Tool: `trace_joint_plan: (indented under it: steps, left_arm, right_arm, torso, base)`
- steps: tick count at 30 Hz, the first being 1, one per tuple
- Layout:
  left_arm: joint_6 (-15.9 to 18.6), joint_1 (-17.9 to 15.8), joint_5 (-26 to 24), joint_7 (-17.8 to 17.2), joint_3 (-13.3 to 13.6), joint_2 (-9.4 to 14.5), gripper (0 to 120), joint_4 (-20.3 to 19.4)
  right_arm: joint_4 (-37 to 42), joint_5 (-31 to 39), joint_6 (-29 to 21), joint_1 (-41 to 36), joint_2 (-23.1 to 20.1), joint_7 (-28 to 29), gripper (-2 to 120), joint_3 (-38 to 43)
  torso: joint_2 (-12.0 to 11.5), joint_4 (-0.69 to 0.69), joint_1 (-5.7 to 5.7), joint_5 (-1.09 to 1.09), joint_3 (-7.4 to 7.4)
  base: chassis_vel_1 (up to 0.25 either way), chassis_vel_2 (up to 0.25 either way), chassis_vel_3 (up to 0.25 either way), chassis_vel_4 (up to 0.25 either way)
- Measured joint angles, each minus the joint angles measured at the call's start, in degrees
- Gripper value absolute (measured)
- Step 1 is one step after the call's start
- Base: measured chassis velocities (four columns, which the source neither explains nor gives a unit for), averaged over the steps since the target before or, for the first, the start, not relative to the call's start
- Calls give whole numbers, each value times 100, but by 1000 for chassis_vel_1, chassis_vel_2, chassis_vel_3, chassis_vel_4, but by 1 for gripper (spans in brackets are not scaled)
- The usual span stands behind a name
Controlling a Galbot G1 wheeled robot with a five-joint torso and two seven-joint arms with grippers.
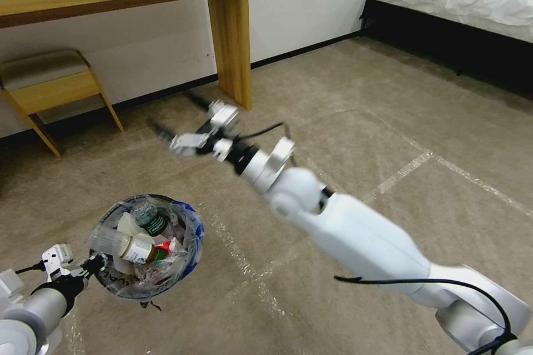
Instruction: Pick up the trash bin and place the garbage on the floor into it.
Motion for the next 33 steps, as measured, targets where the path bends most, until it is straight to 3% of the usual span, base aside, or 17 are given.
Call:
trace_joint_plan:
  steps: [8, 11, 18, 23, 33]
  left_arm:
    - [-9, -52, 20, 8, -15, 11, 0, 11]
    - [-12, -17, 67, 53, -45, -58, 0, -32]
    - [-27, 62, 126, 89, -115, -145, 0, -83]
    - [-34, 61, 133, 93, -121, -177, 0, -112]
    - [-38, 40, 153, 94, -98, -245, 0, -137]
  right_arm:
    - [217, 186, -99, -314, -440, 398, 100, 1076]
    - [364, 16, -306, -671, -695, 725, 100, 1997]
    - [614, -105, -764, -1057, -791, 1110, 100, 3005]
    - [965, -304, -1039, -1740, -920, 1257, 100, 4231]
    - [1543, -746, -995, -2941, -944, 1274, 100, 5136]
  torso:
    - [0, 1, 0, 0, 0]
    - [0, -1, 0, 0, 0]
    - [0, 1, 0, -1, 0]
    - [0, -1, 0, 0, 0]
    - [0, 0, 0, 0, -1]
  base:
    - [0, 0, 0, 0]
    - [0, 0, 0, 0]
    - [0, 0, 0, 0]
    - [0, 0, 0, 0]
    - [0, 0, 0, 0]
